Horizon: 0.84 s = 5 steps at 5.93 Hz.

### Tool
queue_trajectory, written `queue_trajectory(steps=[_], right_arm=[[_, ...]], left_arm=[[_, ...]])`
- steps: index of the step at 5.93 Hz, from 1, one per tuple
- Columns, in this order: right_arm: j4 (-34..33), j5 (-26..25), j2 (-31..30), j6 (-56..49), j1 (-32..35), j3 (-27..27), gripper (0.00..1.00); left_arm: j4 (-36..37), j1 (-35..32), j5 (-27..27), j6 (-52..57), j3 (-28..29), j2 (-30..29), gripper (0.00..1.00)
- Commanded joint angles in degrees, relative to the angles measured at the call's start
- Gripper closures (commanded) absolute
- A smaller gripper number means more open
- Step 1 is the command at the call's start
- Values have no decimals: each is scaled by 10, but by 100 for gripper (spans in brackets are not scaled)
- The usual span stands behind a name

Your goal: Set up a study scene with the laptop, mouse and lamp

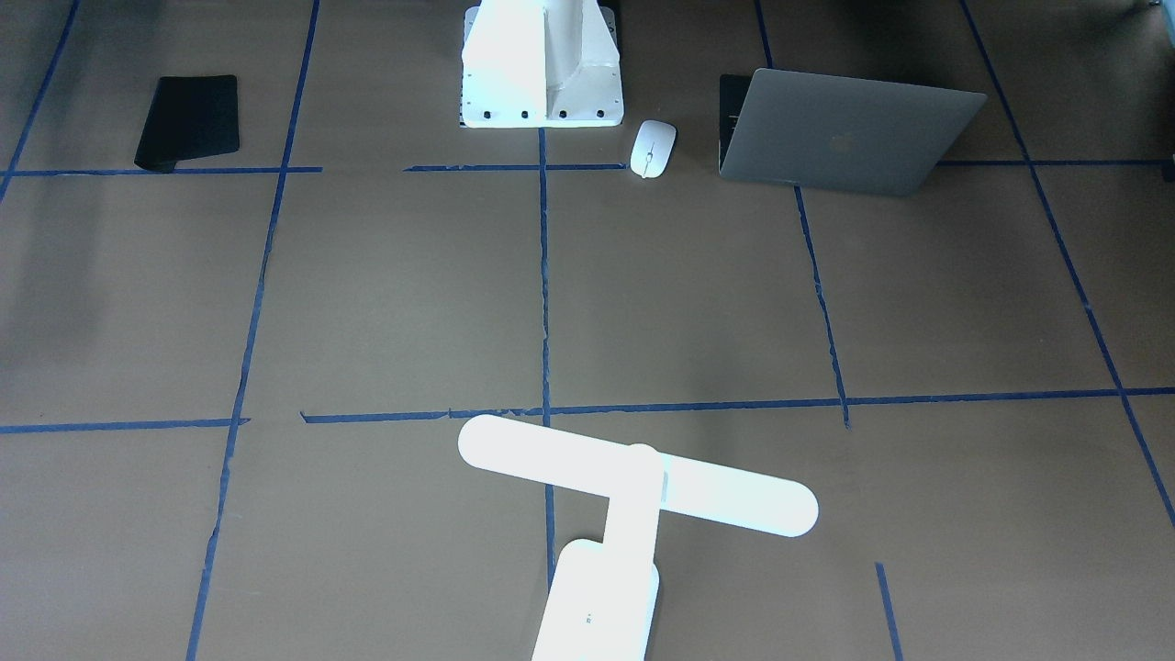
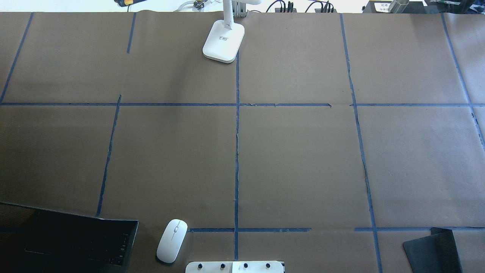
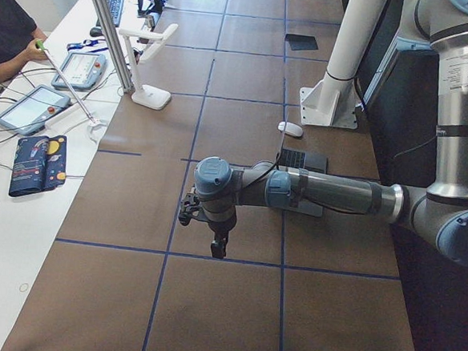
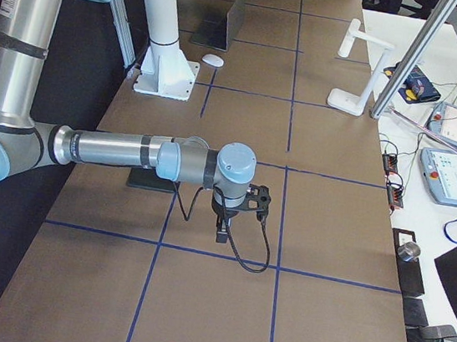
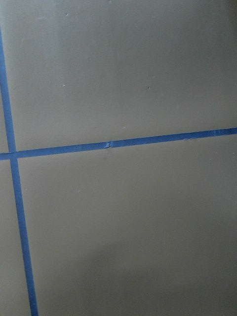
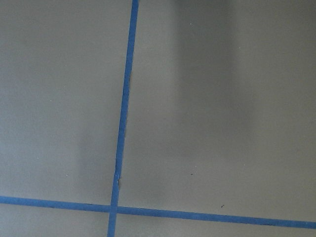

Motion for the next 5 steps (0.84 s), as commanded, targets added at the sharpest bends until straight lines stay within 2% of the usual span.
queue_trajectory(steps=[1, 5], right_arm=[[1, 1, 4, 2, 0, 2, 0], [1, 34, -2, -6, 1, 4, 0]], left_arm=[[-2, 0, -5, -1, 20, -2, 0], [-13, 0, -11, 2, 6, 0, 0]])
